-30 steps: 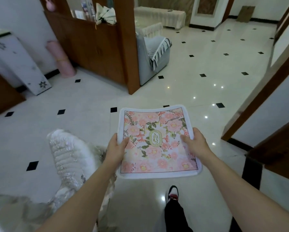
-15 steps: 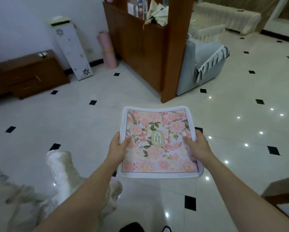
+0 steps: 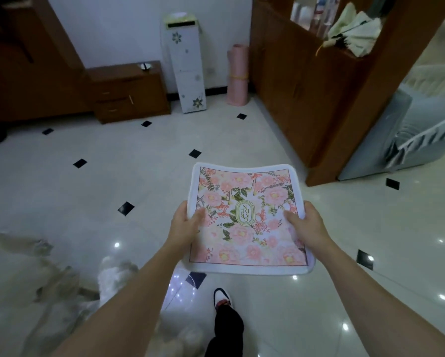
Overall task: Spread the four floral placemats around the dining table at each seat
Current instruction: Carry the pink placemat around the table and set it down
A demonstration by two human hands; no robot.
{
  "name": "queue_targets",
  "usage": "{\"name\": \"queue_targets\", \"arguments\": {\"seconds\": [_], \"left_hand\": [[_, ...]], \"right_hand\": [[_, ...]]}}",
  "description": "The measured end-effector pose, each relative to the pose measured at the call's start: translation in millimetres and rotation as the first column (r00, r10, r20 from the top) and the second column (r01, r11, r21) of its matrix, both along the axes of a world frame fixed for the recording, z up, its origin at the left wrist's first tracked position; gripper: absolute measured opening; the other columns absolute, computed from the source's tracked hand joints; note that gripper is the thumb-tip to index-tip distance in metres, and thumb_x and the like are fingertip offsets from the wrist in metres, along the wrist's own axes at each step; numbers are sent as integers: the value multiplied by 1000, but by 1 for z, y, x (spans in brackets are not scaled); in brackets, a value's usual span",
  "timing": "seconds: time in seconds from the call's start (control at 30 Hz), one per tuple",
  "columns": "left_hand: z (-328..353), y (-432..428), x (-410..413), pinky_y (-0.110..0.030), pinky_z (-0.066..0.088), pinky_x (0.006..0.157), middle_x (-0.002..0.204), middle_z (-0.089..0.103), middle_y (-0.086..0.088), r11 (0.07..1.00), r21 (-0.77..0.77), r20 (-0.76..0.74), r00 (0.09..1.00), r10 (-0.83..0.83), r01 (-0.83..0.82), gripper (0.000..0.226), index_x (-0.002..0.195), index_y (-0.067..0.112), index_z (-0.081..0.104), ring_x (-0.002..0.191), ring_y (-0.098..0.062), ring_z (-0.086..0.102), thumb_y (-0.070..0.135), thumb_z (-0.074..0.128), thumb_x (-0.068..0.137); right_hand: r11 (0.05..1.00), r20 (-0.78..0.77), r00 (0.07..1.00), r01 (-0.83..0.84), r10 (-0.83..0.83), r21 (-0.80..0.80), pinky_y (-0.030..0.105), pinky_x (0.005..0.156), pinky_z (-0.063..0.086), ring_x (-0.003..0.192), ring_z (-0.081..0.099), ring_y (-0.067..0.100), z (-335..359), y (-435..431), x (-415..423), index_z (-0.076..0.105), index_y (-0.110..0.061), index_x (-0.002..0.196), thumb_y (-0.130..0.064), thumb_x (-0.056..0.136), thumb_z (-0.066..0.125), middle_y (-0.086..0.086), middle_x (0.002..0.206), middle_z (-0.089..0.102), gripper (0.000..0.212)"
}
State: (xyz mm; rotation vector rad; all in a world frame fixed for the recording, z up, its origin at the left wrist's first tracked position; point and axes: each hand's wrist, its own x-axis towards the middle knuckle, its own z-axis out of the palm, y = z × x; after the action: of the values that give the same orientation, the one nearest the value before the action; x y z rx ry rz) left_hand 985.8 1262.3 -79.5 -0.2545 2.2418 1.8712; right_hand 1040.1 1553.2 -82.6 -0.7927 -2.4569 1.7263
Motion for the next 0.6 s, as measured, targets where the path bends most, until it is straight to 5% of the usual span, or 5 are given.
{"name": "queue_targets", "arguments": {"seconds": [0.6], "left_hand": [[2,-111,-295,-54,61,84,112,74,-11,971,82,16,974,224,-225,23,119,16,56,93,-27,76,25,60,99]], "right_hand": [[966,11,967,-256,256,46,56,82,57,92,68,38,16,-106,-367,54,-20,97,-28,93,65,19,104,67,15]]}}
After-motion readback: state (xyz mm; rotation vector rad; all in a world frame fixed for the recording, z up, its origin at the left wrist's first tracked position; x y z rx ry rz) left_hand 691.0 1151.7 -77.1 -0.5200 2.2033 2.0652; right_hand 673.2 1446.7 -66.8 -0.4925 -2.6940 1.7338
